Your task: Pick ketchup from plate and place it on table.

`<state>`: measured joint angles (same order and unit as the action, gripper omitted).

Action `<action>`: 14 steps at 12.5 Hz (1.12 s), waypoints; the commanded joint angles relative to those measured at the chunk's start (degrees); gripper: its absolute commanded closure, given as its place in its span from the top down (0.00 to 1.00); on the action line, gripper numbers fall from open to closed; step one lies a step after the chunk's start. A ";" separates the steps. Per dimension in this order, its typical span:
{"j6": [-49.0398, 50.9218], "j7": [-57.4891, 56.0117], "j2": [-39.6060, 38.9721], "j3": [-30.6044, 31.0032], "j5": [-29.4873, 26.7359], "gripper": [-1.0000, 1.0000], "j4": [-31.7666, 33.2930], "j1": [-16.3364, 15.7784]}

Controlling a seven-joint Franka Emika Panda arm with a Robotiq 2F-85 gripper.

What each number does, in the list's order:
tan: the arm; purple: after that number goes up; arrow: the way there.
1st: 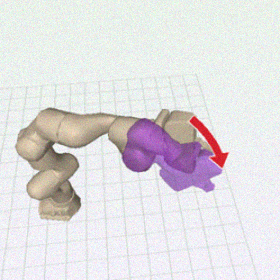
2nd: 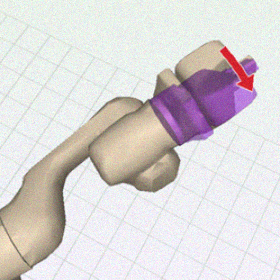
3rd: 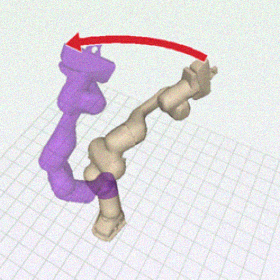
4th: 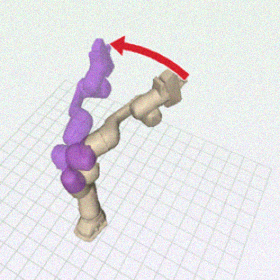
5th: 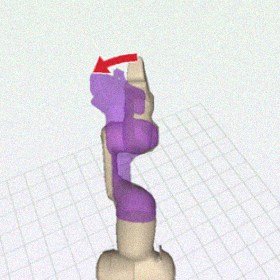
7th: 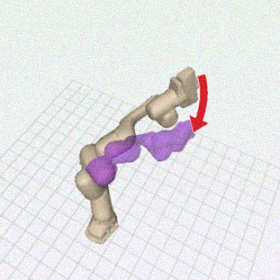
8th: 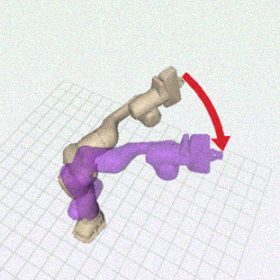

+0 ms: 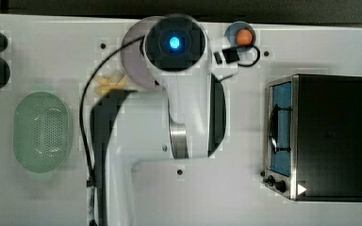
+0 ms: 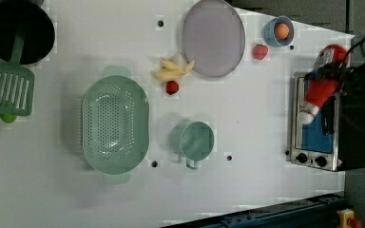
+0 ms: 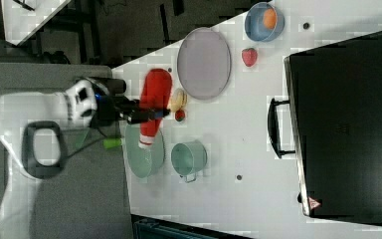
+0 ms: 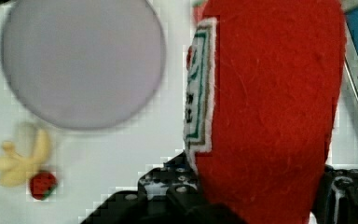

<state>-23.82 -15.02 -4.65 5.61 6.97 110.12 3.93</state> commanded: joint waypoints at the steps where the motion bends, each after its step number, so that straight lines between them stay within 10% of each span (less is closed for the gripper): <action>1: -7.49 4.15 0.92 -1.47 -2.09 0.60 10.31 1.66; 9: -31.81 4.17 -4.85 -2.98 -5.80 0.60 26.96 2.14; 14: -36.09 4.17 -6.74 -3.02 -5.80 1.00 29.03 2.07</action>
<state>-59.42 -13.11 -13.44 2.23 1.12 140.89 6.14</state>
